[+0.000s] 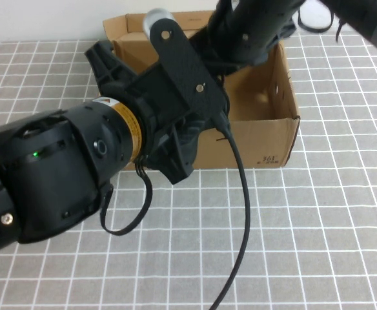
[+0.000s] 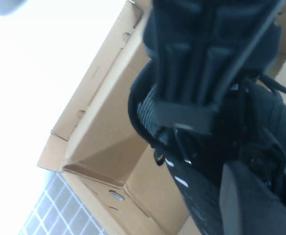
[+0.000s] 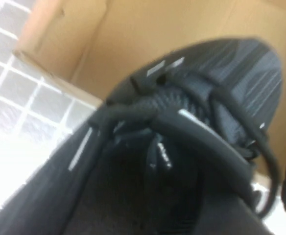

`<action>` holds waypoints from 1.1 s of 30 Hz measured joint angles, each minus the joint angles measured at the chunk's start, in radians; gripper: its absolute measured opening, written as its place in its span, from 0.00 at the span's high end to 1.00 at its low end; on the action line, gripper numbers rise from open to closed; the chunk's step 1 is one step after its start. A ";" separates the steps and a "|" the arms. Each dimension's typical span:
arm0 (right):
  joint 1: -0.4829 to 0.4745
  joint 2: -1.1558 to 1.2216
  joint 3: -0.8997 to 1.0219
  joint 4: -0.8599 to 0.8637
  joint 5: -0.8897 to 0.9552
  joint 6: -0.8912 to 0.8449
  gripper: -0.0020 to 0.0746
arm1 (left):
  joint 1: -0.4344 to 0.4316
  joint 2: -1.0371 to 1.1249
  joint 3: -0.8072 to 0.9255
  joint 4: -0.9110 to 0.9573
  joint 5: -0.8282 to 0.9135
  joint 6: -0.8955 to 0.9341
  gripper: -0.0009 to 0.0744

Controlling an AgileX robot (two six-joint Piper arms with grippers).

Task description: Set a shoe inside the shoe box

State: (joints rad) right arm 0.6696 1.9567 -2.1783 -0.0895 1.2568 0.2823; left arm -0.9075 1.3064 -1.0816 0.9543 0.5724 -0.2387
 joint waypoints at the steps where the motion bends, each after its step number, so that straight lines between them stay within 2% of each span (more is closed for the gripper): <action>1: 0.000 0.000 -0.015 0.000 0.004 0.000 0.63 | 0.000 0.000 0.000 0.007 0.000 0.000 0.94; 8: 0.000 -0.015 -0.132 -0.035 0.006 -0.052 0.63 | 0.000 0.000 0.000 0.109 0.002 -0.053 0.94; 13: 0.000 -0.020 -0.145 -0.092 0.006 -0.075 0.63 | 0.028 0.000 0.000 0.151 -0.057 -0.123 0.94; 23: -0.013 -0.020 -0.145 -0.203 0.008 -0.078 0.73 | 0.087 0.000 0.000 0.163 -0.136 -0.176 0.94; 29: -0.113 -0.020 -0.145 -0.096 0.008 -0.079 0.73 | 0.087 0.000 -0.061 0.170 -0.186 -0.176 0.94; 33: -0.209 -0.020 -0.145 0.103 0.008 -0.147 0.73 | 0.088 0.000 -0.103 0.146 -0.209 -0.174 0.94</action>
State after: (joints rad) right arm 0.4607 1.9367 -2.3231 0.0134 1.2651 0.1357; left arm -0.8193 1.3064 -1.1845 1.1004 0.3634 -0.4131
